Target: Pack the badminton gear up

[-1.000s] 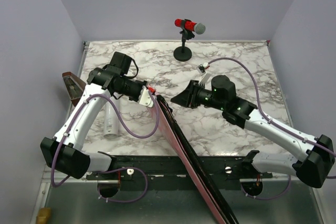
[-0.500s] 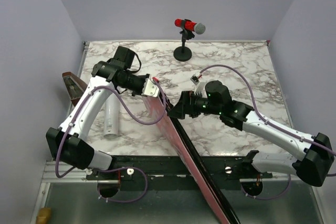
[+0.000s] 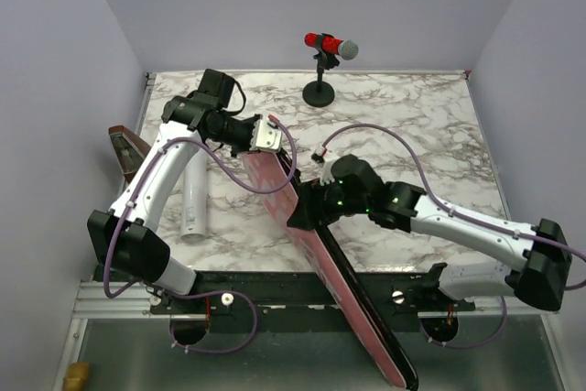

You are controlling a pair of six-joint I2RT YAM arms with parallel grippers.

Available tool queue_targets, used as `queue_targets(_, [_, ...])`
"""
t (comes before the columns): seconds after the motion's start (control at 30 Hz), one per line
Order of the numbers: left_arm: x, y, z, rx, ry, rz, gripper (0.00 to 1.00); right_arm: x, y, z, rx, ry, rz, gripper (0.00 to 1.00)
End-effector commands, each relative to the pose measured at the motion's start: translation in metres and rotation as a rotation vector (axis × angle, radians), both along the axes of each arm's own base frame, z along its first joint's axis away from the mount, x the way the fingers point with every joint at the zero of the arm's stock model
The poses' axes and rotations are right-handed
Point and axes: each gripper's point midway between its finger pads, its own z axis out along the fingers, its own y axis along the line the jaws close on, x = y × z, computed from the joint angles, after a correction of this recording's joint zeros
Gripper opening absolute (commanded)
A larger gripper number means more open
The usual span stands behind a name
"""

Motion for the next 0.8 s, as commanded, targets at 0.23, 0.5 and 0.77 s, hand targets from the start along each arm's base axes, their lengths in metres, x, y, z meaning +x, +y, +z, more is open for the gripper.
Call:
queue_targets(0.23, [0.012, 0.037, 0.052, -0.111, 0.010, 0.126, 0.00, 0.050, 0.000, 0.047, -0.183, -0.275, -0.151, 0.00])
queue_targets(0.5, [0.005, 0.064, 0.066, -0.143, -0.028, 0.187, 0.00, 0.099, 0.008, 0.076, -0.195, -0.514, -0.261, 0.00])
queue_targets(0.77, [-0.013, 0.073, 0.040, -0.130, 0.010, 0.207, 0.00, 0.141, 0.021, 0.080, -0.284, -0.761, -0.278, 0.00])
